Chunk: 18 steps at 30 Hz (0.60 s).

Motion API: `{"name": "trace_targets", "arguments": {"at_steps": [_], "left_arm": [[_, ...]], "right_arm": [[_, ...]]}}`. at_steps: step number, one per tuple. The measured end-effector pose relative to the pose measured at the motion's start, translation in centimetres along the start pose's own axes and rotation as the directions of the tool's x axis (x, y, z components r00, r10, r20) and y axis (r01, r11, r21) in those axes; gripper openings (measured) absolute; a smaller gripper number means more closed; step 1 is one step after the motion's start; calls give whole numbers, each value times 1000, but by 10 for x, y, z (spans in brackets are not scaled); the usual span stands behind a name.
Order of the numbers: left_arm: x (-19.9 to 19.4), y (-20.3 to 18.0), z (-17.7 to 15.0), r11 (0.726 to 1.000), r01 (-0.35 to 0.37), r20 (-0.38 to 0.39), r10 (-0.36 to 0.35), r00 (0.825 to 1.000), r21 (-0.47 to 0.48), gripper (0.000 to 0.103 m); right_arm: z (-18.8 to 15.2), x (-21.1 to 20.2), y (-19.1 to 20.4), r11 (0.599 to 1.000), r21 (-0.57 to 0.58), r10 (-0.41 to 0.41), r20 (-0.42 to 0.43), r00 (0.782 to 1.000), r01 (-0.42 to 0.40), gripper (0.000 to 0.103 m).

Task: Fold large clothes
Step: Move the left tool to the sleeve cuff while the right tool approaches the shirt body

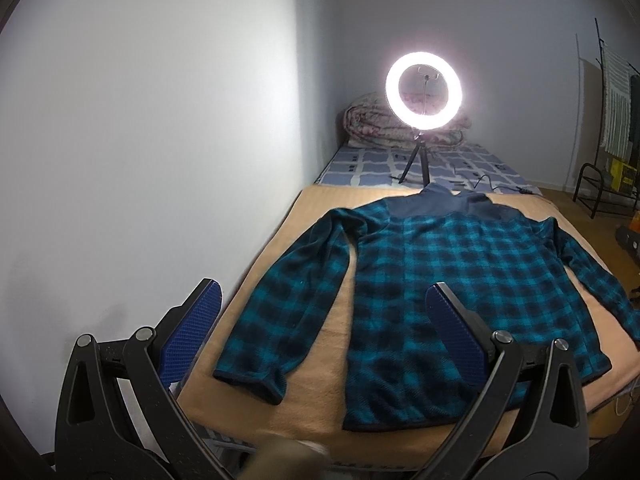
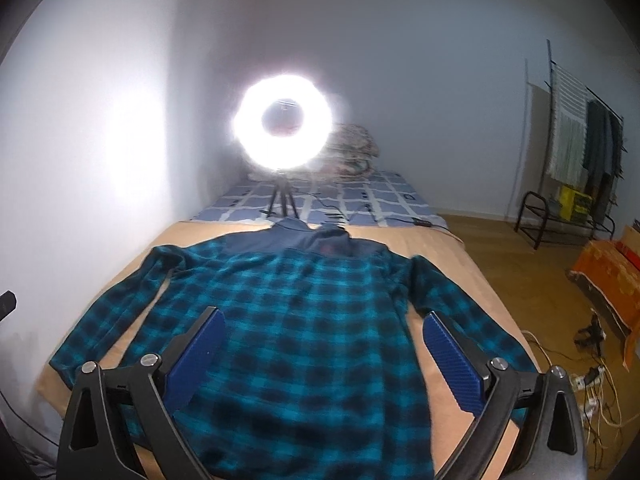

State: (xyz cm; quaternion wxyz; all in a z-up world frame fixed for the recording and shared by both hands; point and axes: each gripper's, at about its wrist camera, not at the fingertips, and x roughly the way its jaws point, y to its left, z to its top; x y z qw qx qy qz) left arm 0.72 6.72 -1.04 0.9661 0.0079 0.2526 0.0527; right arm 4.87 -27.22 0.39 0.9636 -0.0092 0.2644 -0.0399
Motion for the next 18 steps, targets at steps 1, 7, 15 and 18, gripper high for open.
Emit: {"name": "trace_targets", "arguments": {"at_steps": [1,7,15,18], "left_arm": [[2,5,-4,1000,-8,-10,8,1000,-1,103],[16,40,-34,998,-61,-66,59,996,-25,103],[31,75,-61,994,-61,-163,46,986,-88,79],[41,87,-67,988,-18,-212,-15,977,-152,58]], "right_arm": [[1,3,7,1000,-12,19,9,1000,-19,100],[7,33,59,974,-105,198,-50,979,-202,96],[7,109,146,863,-24,480,-276,833,-505,64],[-3,137,184,814,1,546,-341,765,-581,54]]}}
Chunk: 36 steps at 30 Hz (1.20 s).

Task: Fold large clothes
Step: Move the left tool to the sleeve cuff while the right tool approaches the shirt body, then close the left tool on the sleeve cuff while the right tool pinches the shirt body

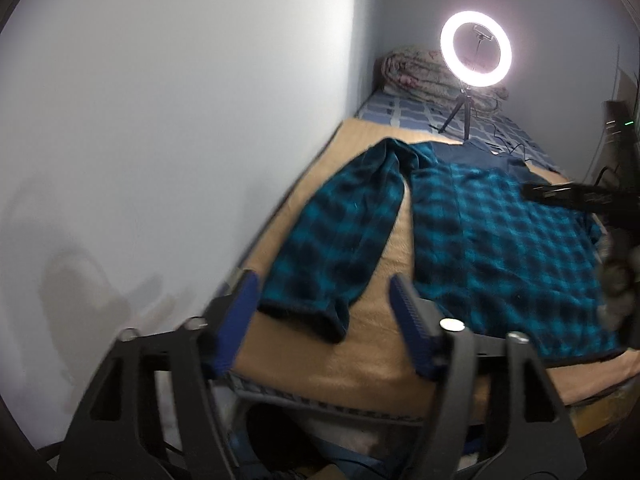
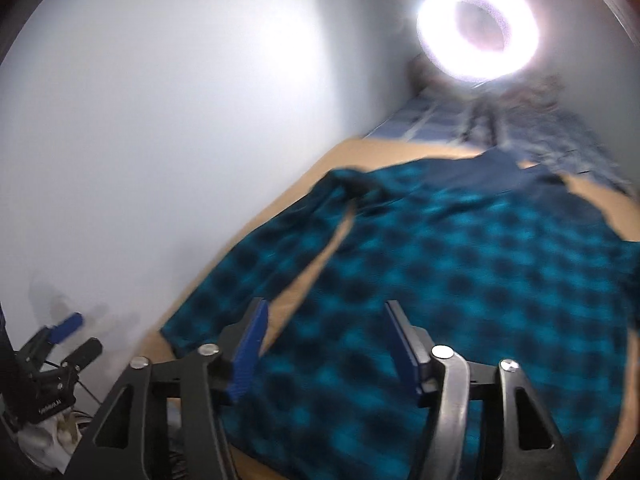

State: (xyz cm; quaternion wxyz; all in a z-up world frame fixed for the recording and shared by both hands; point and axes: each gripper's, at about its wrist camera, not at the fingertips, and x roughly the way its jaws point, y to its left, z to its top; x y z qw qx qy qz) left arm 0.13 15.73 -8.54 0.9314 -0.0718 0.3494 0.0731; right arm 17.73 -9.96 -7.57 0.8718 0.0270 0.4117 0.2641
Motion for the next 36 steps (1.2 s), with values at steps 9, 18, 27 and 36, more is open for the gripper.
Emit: {"name": "trace_targets", "arguments": {"at_steps": [9,18,27,36], "left_arm": [[27,-10,-9,995,93,-105,-95,990,-19,36],[93,3,-12,986,54,-249,-93,964,-159,36],[123,23,-25,963,-3,-331,-90,939,-270,36],[138,34,-34,948,-17,-366,-106,924,-319,46]], "right_arm": [[20,99,28,988,32,152,-168,974,-149,43],[76,154,-12,989,87,137,-195,971,-122,44],[134,239,-38,982,144,151,-244,958,-119,42],[136,304,-42,988,138,119,-341,932,-76,13]]}}
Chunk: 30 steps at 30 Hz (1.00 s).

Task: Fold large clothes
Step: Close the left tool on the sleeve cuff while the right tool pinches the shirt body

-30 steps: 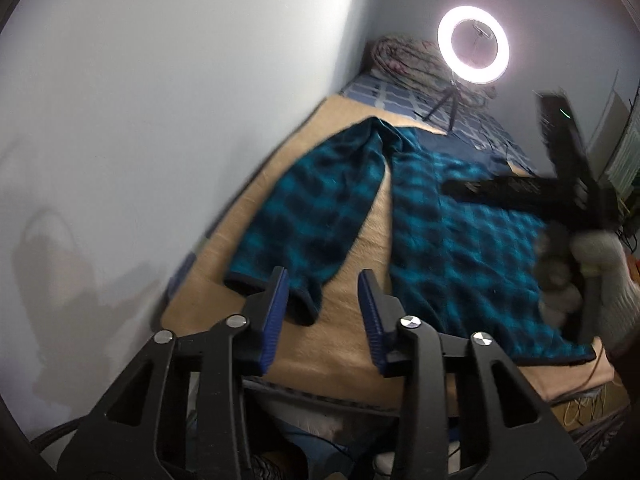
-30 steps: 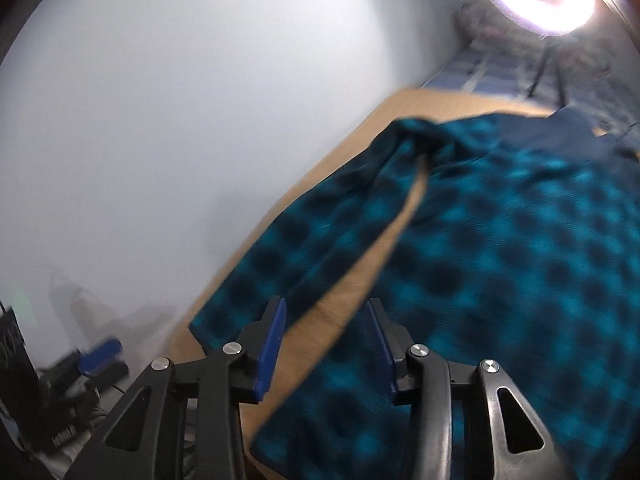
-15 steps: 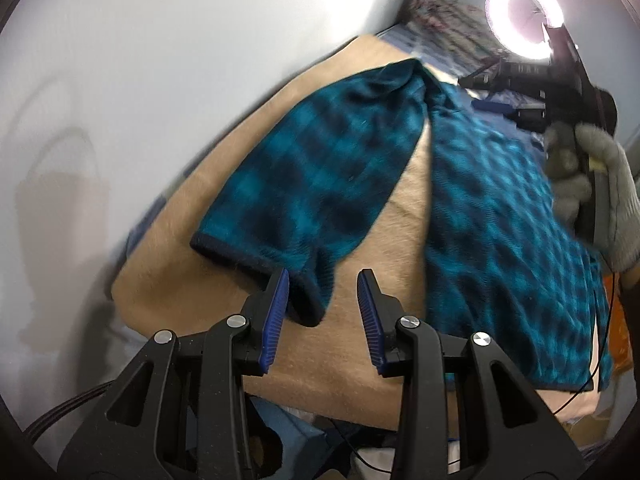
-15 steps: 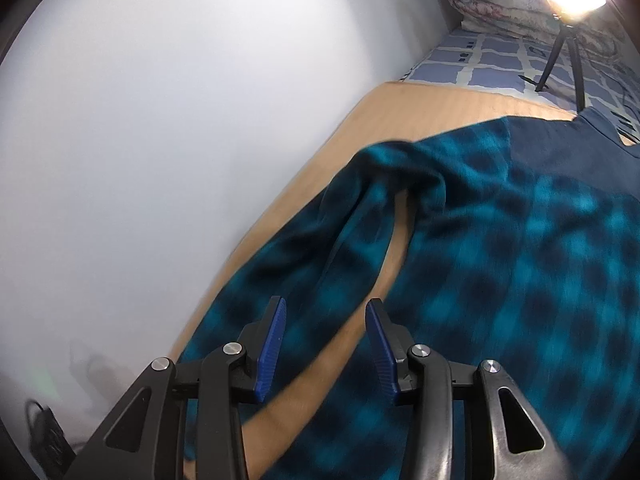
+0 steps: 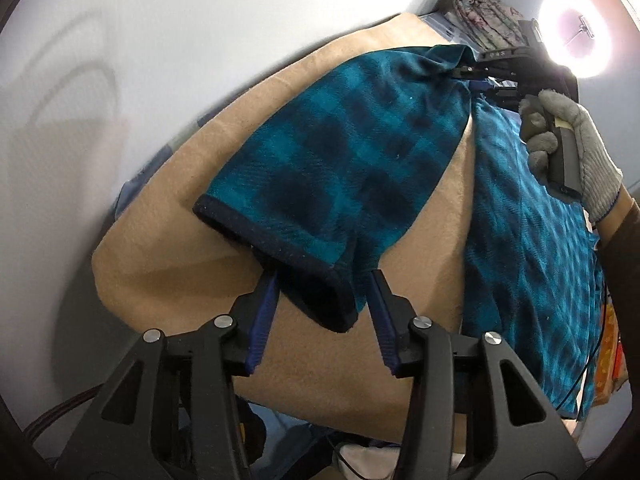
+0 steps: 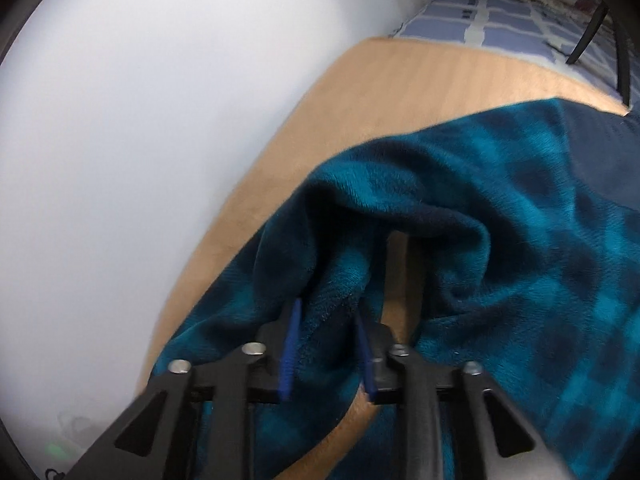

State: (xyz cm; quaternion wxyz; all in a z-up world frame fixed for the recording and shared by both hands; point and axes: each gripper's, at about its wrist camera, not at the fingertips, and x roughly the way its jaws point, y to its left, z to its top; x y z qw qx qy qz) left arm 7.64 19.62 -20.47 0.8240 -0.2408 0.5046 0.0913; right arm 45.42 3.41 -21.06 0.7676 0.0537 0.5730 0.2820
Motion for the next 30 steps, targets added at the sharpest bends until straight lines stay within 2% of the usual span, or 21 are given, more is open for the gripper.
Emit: {"name": "trace_targets", "arguments": {"at_steps": [2,3,4,7,10,15,17,18,20,22,23,27,30], "left_arm": [[-1,2,1,1000,-2,9,3,1000,-11,36],[0,3,3,1000,-3,6,3,1000,-17,13],[0,4,3,1000,8,-1,-8,1000,-20,4],[-7,-3,2,1000,9,43,-10,999,15,2],[-27,-11,3,998,-15,128,6,992,66,1],[-59,-7,-3,994,-32,200,10,980,106,1],[-58,-18,-10,985,-10,181,-22,983,174,1],[-54,-27,-15,976,-6,161,-30,986,219,1],[-43,-45,-25,954,-1,121,-37,992,301,1],[-34,-56,-34,934,27,71,-56,996,356,1],[-32,-59,-37,927,22,71,-53,996,374,1],[-39,-53,-30,930,39,93,-78,993,365,1],[-42,-38,-24,947,62,108,-101,989,316,1]], "right_arm": [[0,-1,-1,1000,-7,10,2,1000,-10,7],[0,-3,-1,1000,-16,11,5,1000,-11,6],[0,-6,0,999,-28,16,9,1000,-16,6],[0,-11,-1,999,-34,31,8,999,-31,4],[-5,-15,-5,998,-43,43,13,999,-42,4],[-11,-41,-23,991,-24,134,56,989,-133,3],[-20,-43,-41,984,22,178,61,982,-179,3],[-27,-37,-50,984,45,170,42,985,-172,3],[-37,-24,-58,994,40,102,2,995,-102,3],[-44,-27,-63,993,47,110,12,994,-110,3],[-45,-31,-66,991,56,122,19,992,-123,3],[-46,-62,-77,972,96,207,95,974,-216,3],[-53,-66,-81,985,74,153,60,986,-157,3]]}}
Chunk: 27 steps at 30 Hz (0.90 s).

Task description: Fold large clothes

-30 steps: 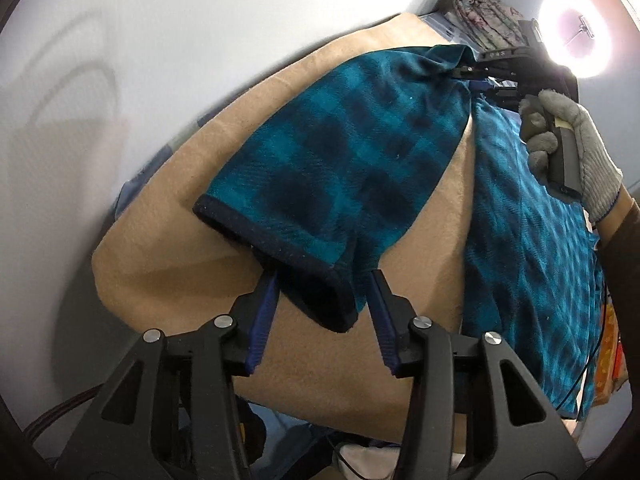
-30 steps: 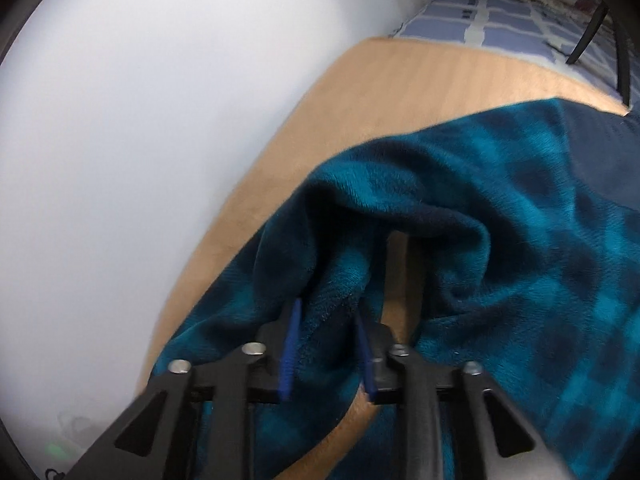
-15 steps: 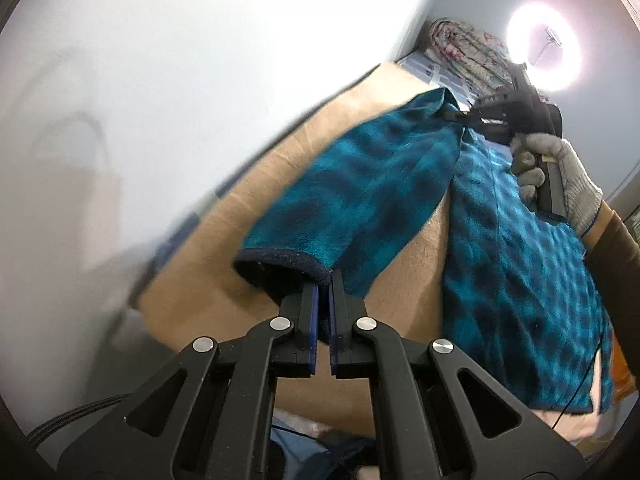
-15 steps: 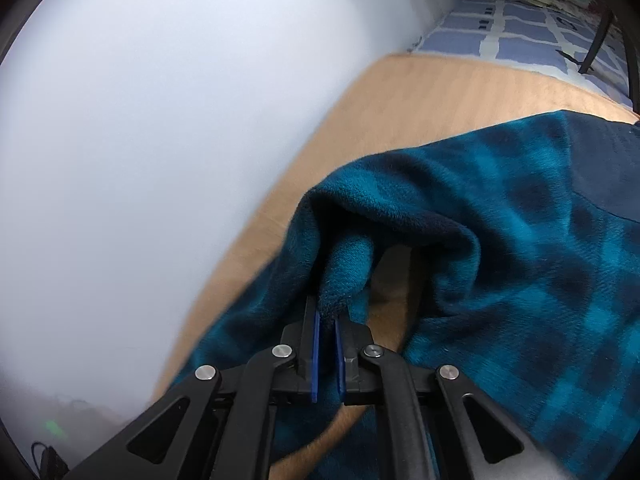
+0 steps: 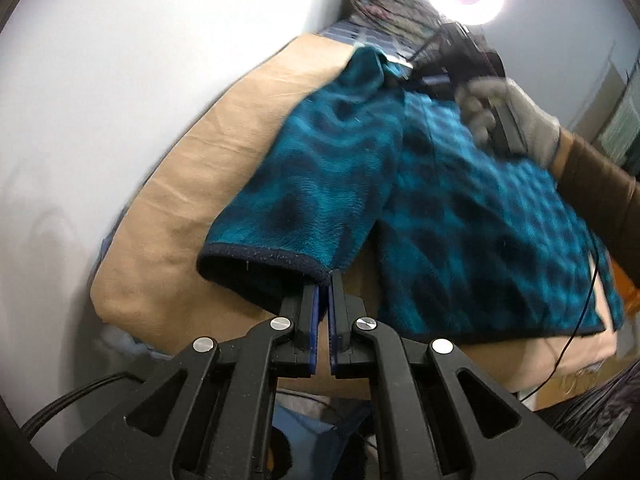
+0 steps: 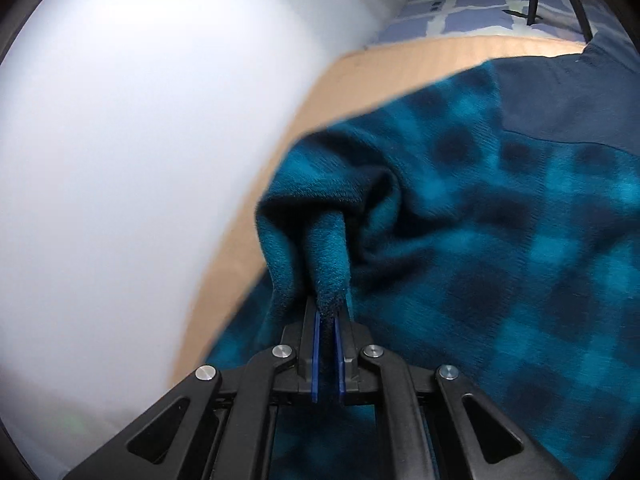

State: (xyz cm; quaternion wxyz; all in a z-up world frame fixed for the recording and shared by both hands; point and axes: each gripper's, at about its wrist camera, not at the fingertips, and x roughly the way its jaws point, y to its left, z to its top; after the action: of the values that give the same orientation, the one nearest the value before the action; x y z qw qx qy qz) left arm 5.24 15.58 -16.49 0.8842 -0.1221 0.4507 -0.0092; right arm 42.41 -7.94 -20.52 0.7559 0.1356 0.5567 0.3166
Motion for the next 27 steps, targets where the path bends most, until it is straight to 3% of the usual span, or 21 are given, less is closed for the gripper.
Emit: {"name": "trace_targets", "arguments": {"at_steps": [2,5,7,9,11,12,13,14,15,19,21,25,26,27], "left_arm": [[3,-5,-7,1000,18,-14,-18,1000,26,1],[9,-26,-19,992,53,-50,-48,998,112,1],[14,-38,-26,984,68,-74,-56,996,167,1],[14,-37,-24,984,84,-105,-68,992,159,1],[6,-26,-21,988,124,-100,-115,988,94,8],[-2,-18,-18,989,135,-83,-130,988,60,21],[-7,-9,-13,991,131,-59,-130,990,18,44],[-11,3,-9,992,124,-33,-125,992,-34,54],[-10,12,-4,990,111,-15,-113,994,-86,56],[-3,46,13,982,40,6,-40,999,-185,56],[12,54,19,977,13,-31,-20,999,-211,56],[55,68,21,927,121,-125,-176,976,-356,56],[64,67,21,921,137,-135,-198,971,-364,39],[71,64,20,921,136,-154,-203,967,-364,3]], "right_arm": [[-1,-5,-9,999,27,34,9,999,-34,3],[-6,-5,-17,999,35,-28,-22,999,29,4],[-8,-10,-11,997,29,-75,-20,997,75,16],[-13,-19,1,987,-25,-161,-4,987,160,27],[-18,-30,18,978,-74,-194,12,981,194,28],[-25,-37,27,978,-91,-184,22,983,186,30],[-30,-41,36,979,-102,-174,30,984,176,31],[-36,-47,44,981,-114,-156,42,987,159,31],[-44,-52,52,983,-127,-126,48,991,131,31],[-72,-47,77,985,-166,-50,20,999,53,31],[-81,-44,91,981,-188,-38,-4,999,37,31],[-97,-22,94,975,-220,-30,-63,998,16,31],[-108,-23,95,975,-222,-30,-72,997,14,31],[-115,-21,96,972,-233,-42,-83,996,22,31]]}}
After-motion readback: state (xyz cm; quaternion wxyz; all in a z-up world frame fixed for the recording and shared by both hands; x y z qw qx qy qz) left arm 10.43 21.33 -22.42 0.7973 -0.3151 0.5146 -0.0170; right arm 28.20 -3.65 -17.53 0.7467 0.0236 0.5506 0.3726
